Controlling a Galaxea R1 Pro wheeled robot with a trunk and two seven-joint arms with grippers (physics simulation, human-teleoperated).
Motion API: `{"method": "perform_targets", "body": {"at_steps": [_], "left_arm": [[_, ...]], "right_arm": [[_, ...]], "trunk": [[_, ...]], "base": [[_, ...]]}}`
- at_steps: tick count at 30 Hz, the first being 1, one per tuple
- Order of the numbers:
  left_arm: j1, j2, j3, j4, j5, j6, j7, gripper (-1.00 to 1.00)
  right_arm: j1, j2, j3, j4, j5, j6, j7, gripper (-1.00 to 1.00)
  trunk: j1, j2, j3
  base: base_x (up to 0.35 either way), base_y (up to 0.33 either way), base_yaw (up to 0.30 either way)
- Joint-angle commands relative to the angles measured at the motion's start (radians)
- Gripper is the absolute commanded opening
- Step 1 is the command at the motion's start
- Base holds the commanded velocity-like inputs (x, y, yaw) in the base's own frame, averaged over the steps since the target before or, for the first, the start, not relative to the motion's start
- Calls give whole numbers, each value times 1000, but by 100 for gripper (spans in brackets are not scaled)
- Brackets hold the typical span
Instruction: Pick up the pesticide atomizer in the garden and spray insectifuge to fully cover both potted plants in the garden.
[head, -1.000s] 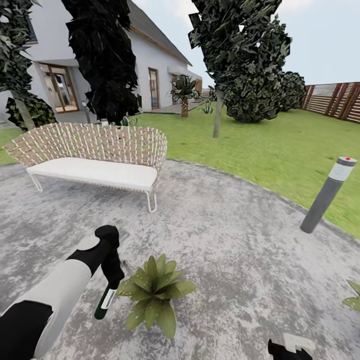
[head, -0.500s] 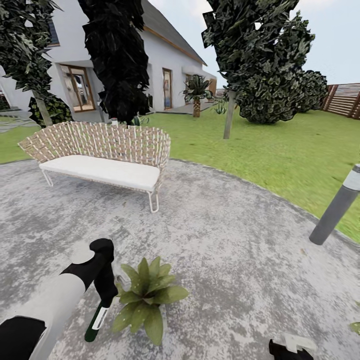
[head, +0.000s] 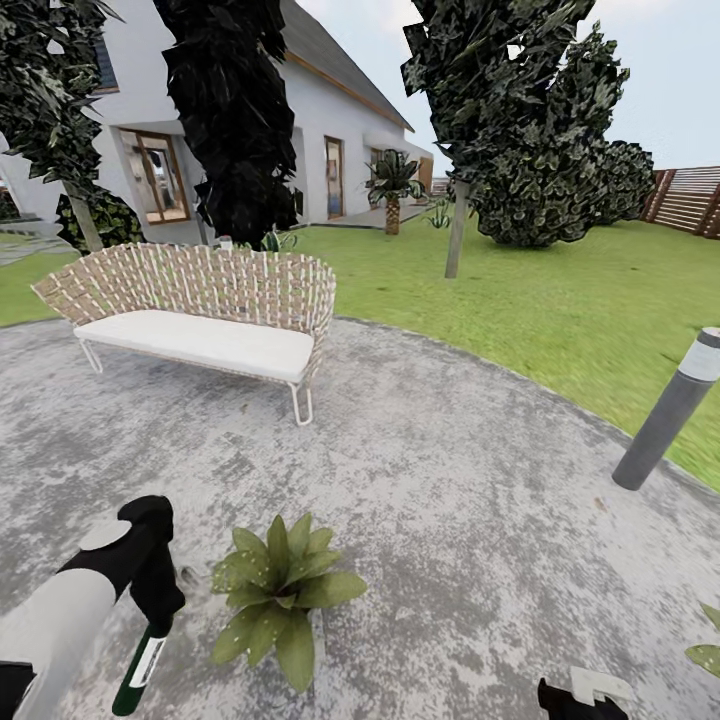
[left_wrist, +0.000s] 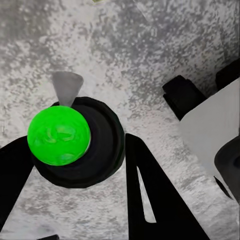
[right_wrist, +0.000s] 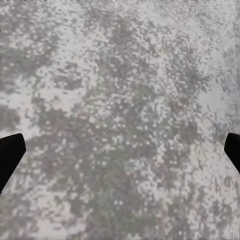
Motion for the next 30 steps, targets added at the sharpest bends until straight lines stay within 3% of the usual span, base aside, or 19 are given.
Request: {"method": "perform_targets", "body": {"at_steps": [1,4,5,6,9,12,14,18,19,21,23,26,27,30], "left_arm": [[1,-23,2,3,-4,11,22,-100],[4,-95,6,6,-4,12,72,-100],[15,-136,7,5,-5,12,85,-100],[21,-150,7,5,-6,13,90,-100],[42,-151,9,5,-6,13,122,-100],[92,-119,30,4,-6,11,159,-100],[110,-112,35,-2,-5,11,166,-100],[118,-148,39,4,19,14,231,-100],[119,-157,40,5,34,14,249,-100],[164,-187,41,4,100,14,358,-100],[180,-199,43,5,143,14,421,-100],[213,-201,42,4,295,12,486,-100],[222,-199,41,3,327,11,513,-100],[232,-194,41,1,360,13,588,-100]], "right_arm": [[-1,1,-7,1,10,-3,-4,100],[-1,3,-7,0,10,-3,-4,100],[-1,3,-7,0,10,-3,-4,100],[-1,4,-7,0,10,-3,-4,100],[-1,3,-7,0,10,-3,-4,100],[-1,3,-7,0,10,-3,-4,100],[-1,3,-7,0,10,-3,-4,100],[-1,5,-7,1,10,-3,-4,100],[-1,5,-7,2,10,-3,-4,100],[-1,6,-7,2,10,-3,-4,100],[-1,5,-7,2,10,-3,-5,100],[-1,5,-7,2,10,-3,-5,100],[-1,5,-7,2,10,-3,-5,100],[-1,6,-7,2,10,-3,-5,100]], "trunk": [[0,0,-1],[0,0,-1],[0,0,-1],[0,0,-1],[0,0,-1],[0,0,-1],[0,0,-1],[0,0,-1],[0,0,-1],[0,0,-1],[0,0,-1],[0,0,-1],[0,0,-1],[0,0,-1]], "base": [[0,0,115],[0,0,220],[0,0,266],[0,0,272],[0,0,275],[0,0,223],[0,0,55],[0,0,38],[0,0,150],[0,0,245],[0,0,265],[0,0,152],[0,0,37],[0,0,58]]}}
